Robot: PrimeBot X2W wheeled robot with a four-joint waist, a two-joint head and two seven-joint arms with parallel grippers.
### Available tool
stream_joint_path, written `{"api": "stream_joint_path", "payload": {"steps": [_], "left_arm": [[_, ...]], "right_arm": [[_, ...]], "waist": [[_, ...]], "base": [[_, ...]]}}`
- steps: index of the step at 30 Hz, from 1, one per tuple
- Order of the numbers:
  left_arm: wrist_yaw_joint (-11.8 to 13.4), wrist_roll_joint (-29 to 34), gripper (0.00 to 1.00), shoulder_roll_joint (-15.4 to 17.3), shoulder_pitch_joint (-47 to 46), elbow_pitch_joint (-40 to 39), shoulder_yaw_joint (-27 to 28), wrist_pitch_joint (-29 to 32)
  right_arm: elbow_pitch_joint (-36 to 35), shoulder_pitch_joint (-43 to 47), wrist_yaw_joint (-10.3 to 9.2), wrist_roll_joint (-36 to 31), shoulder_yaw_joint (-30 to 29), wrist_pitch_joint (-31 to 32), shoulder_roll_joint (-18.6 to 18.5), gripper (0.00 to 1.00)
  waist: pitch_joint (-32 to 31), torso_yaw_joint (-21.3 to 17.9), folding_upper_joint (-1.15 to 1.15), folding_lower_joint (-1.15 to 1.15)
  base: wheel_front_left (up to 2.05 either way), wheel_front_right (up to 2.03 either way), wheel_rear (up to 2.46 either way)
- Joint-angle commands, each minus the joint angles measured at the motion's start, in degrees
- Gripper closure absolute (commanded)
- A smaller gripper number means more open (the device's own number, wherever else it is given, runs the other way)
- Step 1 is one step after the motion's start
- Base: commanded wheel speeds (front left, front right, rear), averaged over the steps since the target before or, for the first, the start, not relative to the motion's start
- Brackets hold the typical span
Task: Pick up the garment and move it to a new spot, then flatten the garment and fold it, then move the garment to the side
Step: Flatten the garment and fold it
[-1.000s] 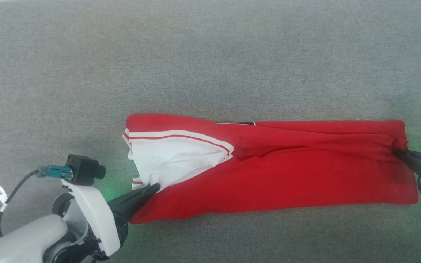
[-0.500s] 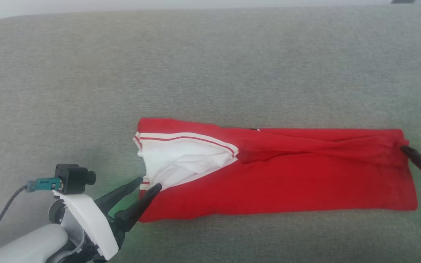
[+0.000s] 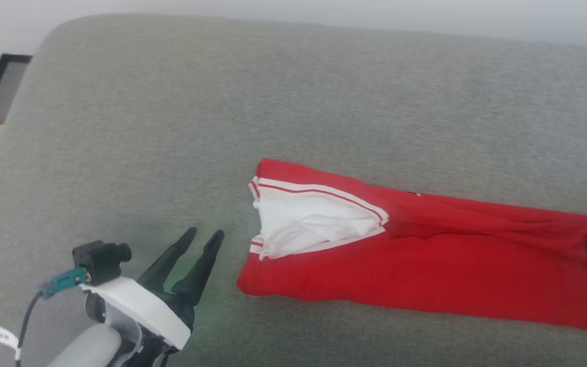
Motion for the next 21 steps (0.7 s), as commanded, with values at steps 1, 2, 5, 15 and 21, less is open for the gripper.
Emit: {"api": "stream_joint_path", "payload": {"steps": [1,2,5,15,21], "left_arm": [[-0.06,3.14,0.0,-1.85,1.75,0.45,3.24,-0.24],[-0.06,5.72,0.0,-3.0,2.75,0.81,5.63,-0.24],[-0.07,13.95,0.0,-6.96,5.2,1.47,12.78,-0.24],[-0.07,40.85,0.0,-17.23,9.08,-2.82,31.34,-0.26],[-0.07,48.54,0.0,-20.72,10.55,-5.16,35.58,-0.25]], "right_arm": [[1.27,-0.26,0.02,-0.88,-0.21,1.18,1.12,0.0],[2.04,-0.28,0.02,-1.38,-0.7,1.88,1.44,0.0],[3.76,-0.43,0.02,-2.82,-1.4,4.4,2.66,0.0],[3.55,0.41,0.16,-6.16,-2.57,10.36,7.9,0.0],[2.55,0.03,0.17,-8.49,-3.66,11.27,10.52,1.0]], "waist": [[-0.04,1.56,0.0,0.0],[-0.02,1.93,0.0,0.0],[0.05,2.72,0.0,0.0],[0.38,2.81,0.0,0.0],[0.64,2.0,0.0,0.0]], "base": [[0.0,0.0,0.0],[0.0,0.0,0.0],[0.0,0.0,0.0],[0.0,0.0,0.0],[0.0,0.0,0.0]]}}
